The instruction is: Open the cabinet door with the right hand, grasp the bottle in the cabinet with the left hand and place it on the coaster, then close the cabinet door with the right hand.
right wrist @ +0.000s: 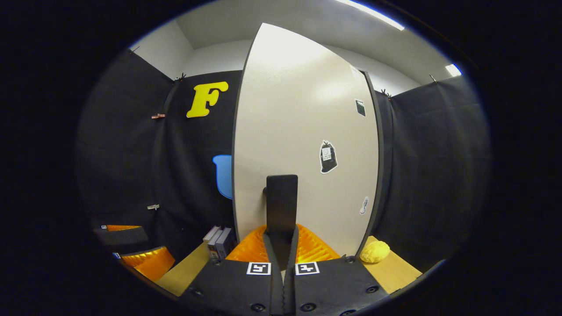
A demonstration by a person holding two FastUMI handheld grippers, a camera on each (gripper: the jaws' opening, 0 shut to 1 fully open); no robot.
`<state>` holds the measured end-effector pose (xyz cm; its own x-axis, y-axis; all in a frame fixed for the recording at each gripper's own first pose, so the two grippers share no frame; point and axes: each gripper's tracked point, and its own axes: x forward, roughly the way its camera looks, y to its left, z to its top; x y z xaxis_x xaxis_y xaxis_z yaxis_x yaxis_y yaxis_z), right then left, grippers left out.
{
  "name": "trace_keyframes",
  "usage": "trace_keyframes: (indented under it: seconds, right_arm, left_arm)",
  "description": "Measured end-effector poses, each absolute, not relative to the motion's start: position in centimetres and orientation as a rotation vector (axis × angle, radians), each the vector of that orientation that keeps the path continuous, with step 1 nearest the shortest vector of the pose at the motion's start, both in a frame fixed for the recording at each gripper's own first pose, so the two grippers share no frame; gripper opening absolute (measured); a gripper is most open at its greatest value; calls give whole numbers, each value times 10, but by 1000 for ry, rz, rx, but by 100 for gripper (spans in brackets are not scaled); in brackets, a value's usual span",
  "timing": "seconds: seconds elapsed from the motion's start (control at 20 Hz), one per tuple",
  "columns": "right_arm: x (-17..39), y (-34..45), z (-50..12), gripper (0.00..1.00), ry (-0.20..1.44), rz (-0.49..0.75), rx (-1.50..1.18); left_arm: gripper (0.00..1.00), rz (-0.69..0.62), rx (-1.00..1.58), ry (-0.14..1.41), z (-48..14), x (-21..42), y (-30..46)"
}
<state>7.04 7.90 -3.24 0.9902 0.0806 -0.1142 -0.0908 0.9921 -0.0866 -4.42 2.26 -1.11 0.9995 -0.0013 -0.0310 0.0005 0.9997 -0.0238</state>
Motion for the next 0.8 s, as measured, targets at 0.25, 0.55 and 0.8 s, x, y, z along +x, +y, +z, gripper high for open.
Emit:
trace_keyframes:
  seconds: [0.25, 0.55, 0.8]
  right_arm:
    - [48, 48, -26, 5, 105, 23, -95]
    - [31, 5, -18, 5, 103, -75, -121]
    - [24, -28, -14, 5, 113, -116, -112]
  left_arm:
    - [94, -71, -30, 31, -13, -38, 3]
    - [95, -176, -33, 50, -18, -21, -38]
    - [95, -248, -27, 56, -21, -8, -87]
